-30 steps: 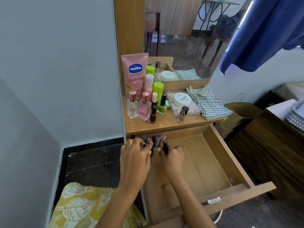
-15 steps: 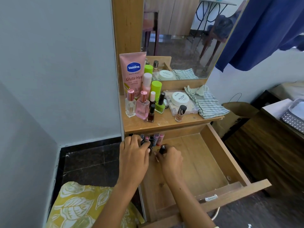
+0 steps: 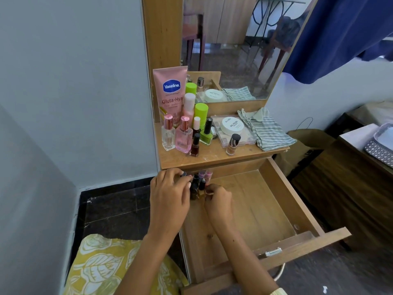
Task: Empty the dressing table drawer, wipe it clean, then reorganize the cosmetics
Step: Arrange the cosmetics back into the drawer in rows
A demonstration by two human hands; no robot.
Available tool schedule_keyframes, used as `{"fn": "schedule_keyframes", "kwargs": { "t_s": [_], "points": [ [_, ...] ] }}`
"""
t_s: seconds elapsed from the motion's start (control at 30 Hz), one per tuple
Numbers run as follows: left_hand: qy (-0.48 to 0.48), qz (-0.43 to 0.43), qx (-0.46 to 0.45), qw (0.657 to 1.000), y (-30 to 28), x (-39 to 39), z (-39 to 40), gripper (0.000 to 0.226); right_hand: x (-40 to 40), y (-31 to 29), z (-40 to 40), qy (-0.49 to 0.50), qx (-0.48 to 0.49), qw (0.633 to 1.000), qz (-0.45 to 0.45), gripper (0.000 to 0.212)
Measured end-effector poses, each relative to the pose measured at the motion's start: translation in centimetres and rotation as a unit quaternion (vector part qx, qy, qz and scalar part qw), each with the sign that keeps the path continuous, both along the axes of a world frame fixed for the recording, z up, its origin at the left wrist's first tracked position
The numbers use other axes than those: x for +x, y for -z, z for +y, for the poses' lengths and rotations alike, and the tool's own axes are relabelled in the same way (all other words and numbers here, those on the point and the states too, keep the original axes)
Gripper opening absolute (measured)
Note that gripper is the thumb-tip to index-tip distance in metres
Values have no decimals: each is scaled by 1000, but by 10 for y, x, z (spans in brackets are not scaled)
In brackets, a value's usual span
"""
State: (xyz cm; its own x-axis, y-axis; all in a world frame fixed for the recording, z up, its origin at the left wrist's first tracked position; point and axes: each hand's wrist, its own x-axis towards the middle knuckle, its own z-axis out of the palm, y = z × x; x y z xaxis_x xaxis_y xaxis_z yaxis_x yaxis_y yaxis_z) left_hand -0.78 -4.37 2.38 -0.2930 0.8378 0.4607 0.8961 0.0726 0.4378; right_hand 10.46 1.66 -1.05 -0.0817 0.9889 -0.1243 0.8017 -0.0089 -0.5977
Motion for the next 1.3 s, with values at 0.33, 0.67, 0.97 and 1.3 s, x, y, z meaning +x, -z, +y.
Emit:
{"fn": "schedule_keyframes", "kwargs": {
  "t_s": [0.33,0.67,0.97,1.3],
  "points": [
    [116,19,79,990,-51,54,69,44,11,-16,-2,64,56,990,113,25],
    [128,45,-10,991,-58,61,112,32,11,-17,1,129,134,968,169,10],
    [127,-10,-1,992,-38,37,38,28,8,-21,-3,38,255,945,200,21],
    [27,-62,-27,997,-18,-10,-7,32,13,-7,5,115,56,989,81,25]
  ]
}}
